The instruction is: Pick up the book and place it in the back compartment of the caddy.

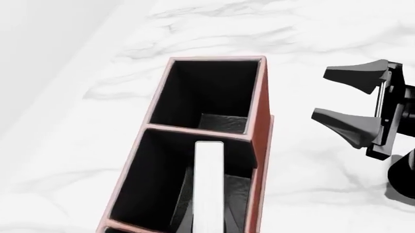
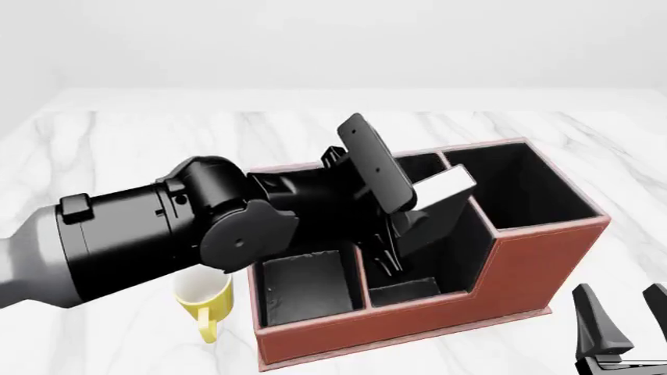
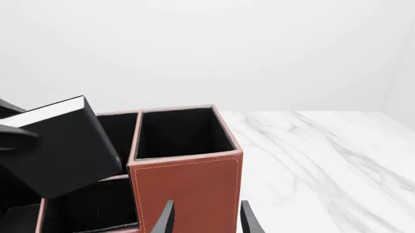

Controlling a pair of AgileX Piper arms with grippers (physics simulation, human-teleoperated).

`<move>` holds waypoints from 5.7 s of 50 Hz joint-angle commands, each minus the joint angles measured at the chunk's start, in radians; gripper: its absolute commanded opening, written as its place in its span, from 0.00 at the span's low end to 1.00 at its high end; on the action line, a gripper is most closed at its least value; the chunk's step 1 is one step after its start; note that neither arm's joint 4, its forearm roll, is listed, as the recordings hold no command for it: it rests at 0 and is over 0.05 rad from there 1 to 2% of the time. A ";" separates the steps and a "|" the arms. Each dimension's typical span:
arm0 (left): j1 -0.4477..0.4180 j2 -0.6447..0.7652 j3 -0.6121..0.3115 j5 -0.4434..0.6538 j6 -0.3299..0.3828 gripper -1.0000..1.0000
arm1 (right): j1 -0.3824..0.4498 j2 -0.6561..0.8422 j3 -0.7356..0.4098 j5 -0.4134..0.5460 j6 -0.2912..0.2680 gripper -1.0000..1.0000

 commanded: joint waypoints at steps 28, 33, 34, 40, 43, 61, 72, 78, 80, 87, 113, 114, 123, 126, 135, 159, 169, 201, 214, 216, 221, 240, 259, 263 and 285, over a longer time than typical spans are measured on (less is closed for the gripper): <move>0.003 0.011 0.029 -0.051 -0.041 0.00 | 0.000 0.000 0.000 0.000 0.000 1.00; 0.002 0.018 0.038 -0.059 -0.042 0.00 | 0.000 0.000 0.000 0.000 0.000 1.00; 0.004 0.022 0.038 -0.060 -0.043 0.00 | 0.000 0.000 0.000 0.000 0.000 1.00; 0.001 0.028 0.041 -0.066 -0.048 0.00 | 0.000 0.000 0.000 0.000 0.000 1.00; 0.003 0.029 0.040 -0.064 -0.048 0.00 | 0.000 0.000 0.000 0.000 0.000 1.00; 0.006 0.073 0.043 -0.097 -0.051 0.00 | 0.000 0.000 0.000 0.000 0.000 1.00; 0.000 0.097 0.069 -0.134 -0.072 0.00 | 0.000 0.000 0.000 0.000 0.000 1.00; 0.000 0.111 0.074 -0.141 -0.078 0.00 | 0.000 0.000 0.000 0.000 0.000 1.00; -0.001 0.114 0.076 -0.144 -0.080 0.00 | 0.000 0.000 0.000 0.000 0.000 1.00; -0.003 0.125 0.086 -0.157 -0.087 0.00 | 0.000 0.000 0.000 0.000 0.000 1.00; -0.004 0.150 0.112 -0.182 -0.084 0.00 | 0.000 0.000 0.000 0.000 0.000 1.00; -0.005 0.150 0.115 -0.185 -0.086 0.00 | 0.000 0.000 0.000 0.000 0.000 1.00; -0.007 0.157 0.122 -0.196 -0.081 0.00 | 0.000 0.000 0.000 0.000 0.000 1.00; -0.006 0.164 0.119 -0.195 -0.079 0.00 | 0.000 0.000 0.000 0.000 0.000 1.00; 0.006 0.188 0.100 -0.195 -0.081 0.00 | 0.000 0.000 0.000 0.000 0.000 1.00; -0.001 0.077 0.015 -0.073 -0.119 1.00 | 0.000 0.000 0.000 0.000 0.000 1.00; 0.024 0.016 -0.042 -0.018 -0.071 1.00 | 0.000 0.000 0.000 0.000 0.000 1.00; 0.374 -0.274 0.136 -0.222 0.134 1.00 | 0.000 0.000 0.000 0.000 0.000 1.00; 0.545 -0.456 0.436 -0.443 0.096 1.00 | 0.000 0.000 0.000 0.000 0.000 1.00; 0.585 -0.498 0.510 -0.511 0.089 1.00 | 0.000 0.000 0.000 0.000 0.000 1.00; 0.671 -0.567 0.644 -0.642 0.059 1.00 | 0.000 0.000 0.000 0.000 0.000 1.00; 0.826 -0.692 1.152 -1.124 -0.073 1.00 | 0.038 0.021 0.002 -0.023 0.000 1.00; 0.847 -0.367 1.219 -1.520 -0.141 1.00 | -0.077 0.093 -0.440 0.237 0.128 1.00; 0.848 -0.385 1.225 -1.511 -0.147 1.00 | -0.057 0.120 -0.683 0.362 0.140 1.00; 0.839 -0.462 1.231 -1.445 -0.158 1.00 | -0.009 0.421 -2.029 0.938 0.170 1.00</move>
